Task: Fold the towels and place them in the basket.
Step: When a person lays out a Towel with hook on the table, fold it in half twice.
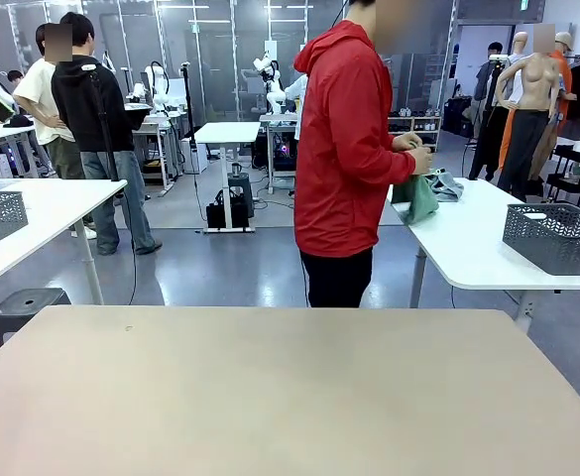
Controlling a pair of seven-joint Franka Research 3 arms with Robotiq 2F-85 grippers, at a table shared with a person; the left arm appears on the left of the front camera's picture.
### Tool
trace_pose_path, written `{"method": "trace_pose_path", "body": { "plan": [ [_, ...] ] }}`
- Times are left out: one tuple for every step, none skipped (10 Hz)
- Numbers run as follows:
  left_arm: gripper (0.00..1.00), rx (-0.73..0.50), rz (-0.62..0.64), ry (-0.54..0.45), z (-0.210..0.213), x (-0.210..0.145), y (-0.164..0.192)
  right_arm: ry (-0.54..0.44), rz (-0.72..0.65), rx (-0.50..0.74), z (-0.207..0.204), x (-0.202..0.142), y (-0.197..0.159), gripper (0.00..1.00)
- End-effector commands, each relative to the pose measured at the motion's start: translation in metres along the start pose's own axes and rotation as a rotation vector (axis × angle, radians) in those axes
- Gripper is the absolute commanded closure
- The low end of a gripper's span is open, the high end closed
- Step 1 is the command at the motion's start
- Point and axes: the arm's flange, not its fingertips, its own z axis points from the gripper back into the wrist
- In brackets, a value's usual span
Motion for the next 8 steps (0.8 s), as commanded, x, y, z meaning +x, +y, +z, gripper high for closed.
{"method": "trace_pose_path", "body": {
  "plan": [
    [0.0,0.003,-0.001,0.0,0.0014,0.0011,-0.0012,-0.004,0.004,0.003,-0.0009,0.0009,0.0019,0.0],
    [0.0,0.003,-0.001,0.0,0.0014,0.0011,-0.0012,-0.004,0.004,0.003,-0.0009,0.0009,0.0019,0.0],
    [0.0,0.003,-0.001,0.0,0.0014,0.0011,-0.0012,-0.004,0.004,0.003,-0.0009,0.0009,0.0019,0.0],
    [0.0,0.003,-0.001,0.0,0.0014,0.0011,-0.0012,-0.004,0.004,0.003,-0.0009,0.0009,0.0019,0.0],
    [0.0,0.003,-0.001,0.0,0.0014,0.0011,-0.0012,-0.004,0.004,0.003,-0.0009,0.0009,0.0019,0.0],
    [0.0,0.003,-0.001,0.0,0.0014,0.0011,-0.0012,-0.004,0.004,0.003,-0.0009,0.0009,0.0019,0.0],
    [0.0,0.003,-0.001,0.0,0.0014,0.0011,-0.0012,-0.004,0.004,0.003,-0.0009,0.0009,0.0019,0.0],
    [0.0,0.003,-0.001,0.0,0.0014,0.0011,-0.0012,-0.004,0.004,0.003,-0.0009,0.0009,0.0019,0.0]
  ]
}}
